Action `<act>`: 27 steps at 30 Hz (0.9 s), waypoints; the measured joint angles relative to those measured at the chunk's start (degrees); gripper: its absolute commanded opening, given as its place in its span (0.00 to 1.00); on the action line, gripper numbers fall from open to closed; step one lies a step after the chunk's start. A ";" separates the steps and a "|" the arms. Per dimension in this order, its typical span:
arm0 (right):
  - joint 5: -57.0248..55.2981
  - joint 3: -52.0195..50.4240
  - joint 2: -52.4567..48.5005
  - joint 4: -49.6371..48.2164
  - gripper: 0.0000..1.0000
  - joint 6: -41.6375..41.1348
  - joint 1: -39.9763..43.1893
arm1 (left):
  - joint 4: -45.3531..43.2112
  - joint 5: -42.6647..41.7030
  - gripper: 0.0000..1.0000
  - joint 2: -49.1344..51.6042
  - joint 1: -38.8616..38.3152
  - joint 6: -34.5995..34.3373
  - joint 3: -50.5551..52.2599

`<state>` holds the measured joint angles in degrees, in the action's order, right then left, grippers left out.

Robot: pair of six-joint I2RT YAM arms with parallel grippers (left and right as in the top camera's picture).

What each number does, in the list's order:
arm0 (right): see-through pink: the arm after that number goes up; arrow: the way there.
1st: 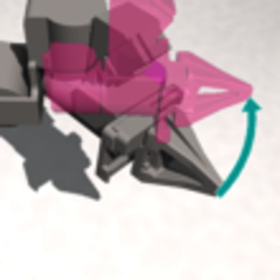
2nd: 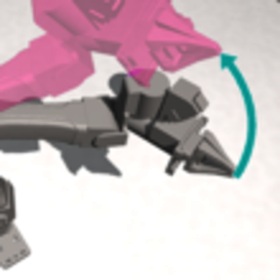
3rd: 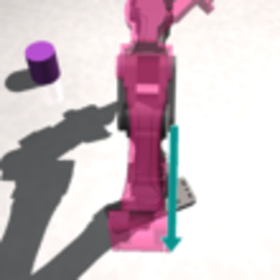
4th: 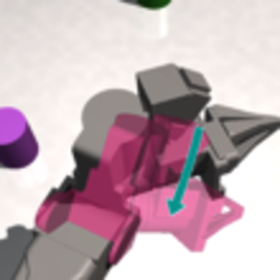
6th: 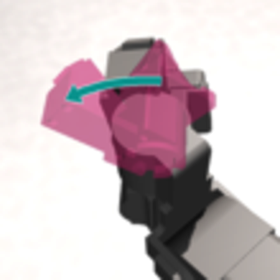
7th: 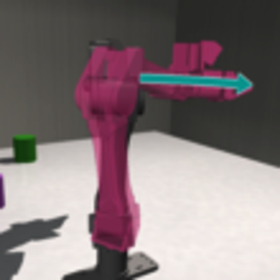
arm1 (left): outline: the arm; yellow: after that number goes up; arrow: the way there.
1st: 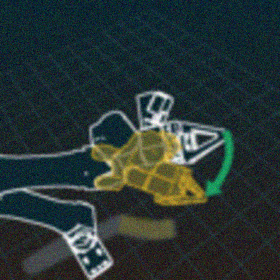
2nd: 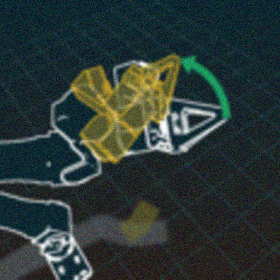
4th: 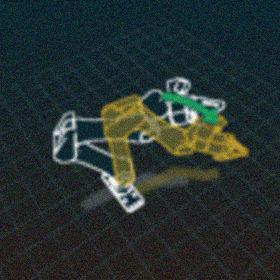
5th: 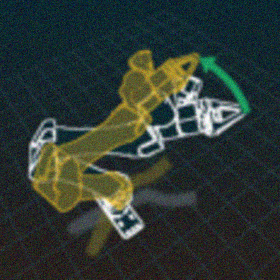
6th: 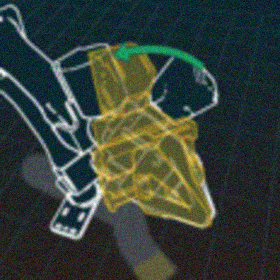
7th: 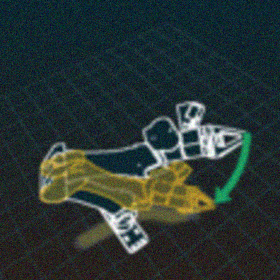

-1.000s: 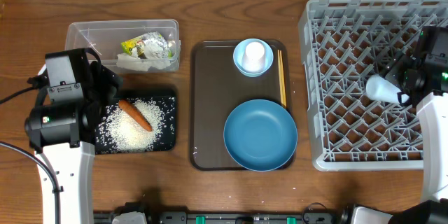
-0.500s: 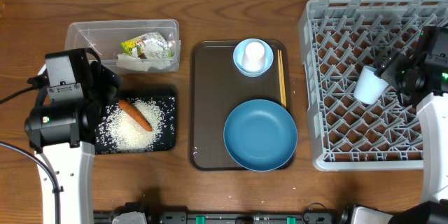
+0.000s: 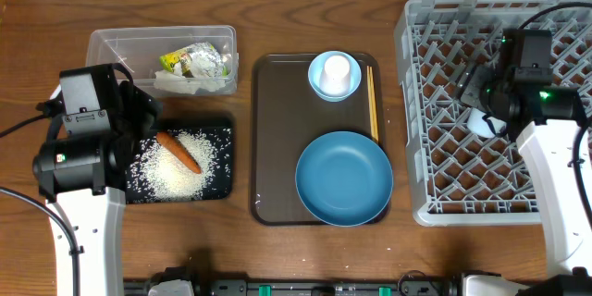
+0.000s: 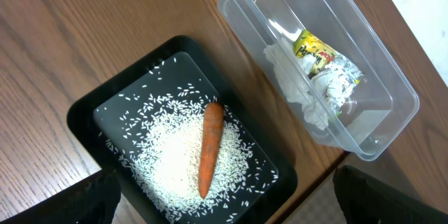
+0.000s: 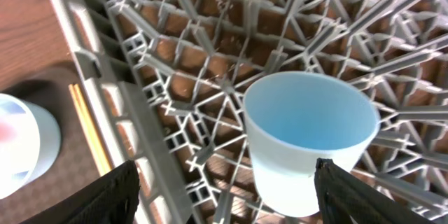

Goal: Sort waste into correct bins and load items into the dishwasher rack

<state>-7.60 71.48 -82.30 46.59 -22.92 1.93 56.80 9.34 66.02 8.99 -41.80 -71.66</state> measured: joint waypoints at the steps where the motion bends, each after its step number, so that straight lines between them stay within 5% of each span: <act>1: -0.61 0.00 0.00 -0.55 0.77 0.35 -0.02 | 0.00 0.00 0.99 0.00 0.00 0.00 0.00; 7: -4.24 -0.02 0.00 -6.82 0.57 5.77 -0.04 | 0.00 0.00 0.99 0.00 0.00 0.00 0.00; 27: -6.34 -0.20 -6.32 0.68 0.64 10.25 -0.02 | -0.02 0.00 0.99 0.00 0.00 0.00 0.00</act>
<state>-13.93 71.29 -88.62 47.27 -12.67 1.91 56.77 9.34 66.02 8.99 -41.80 -71.66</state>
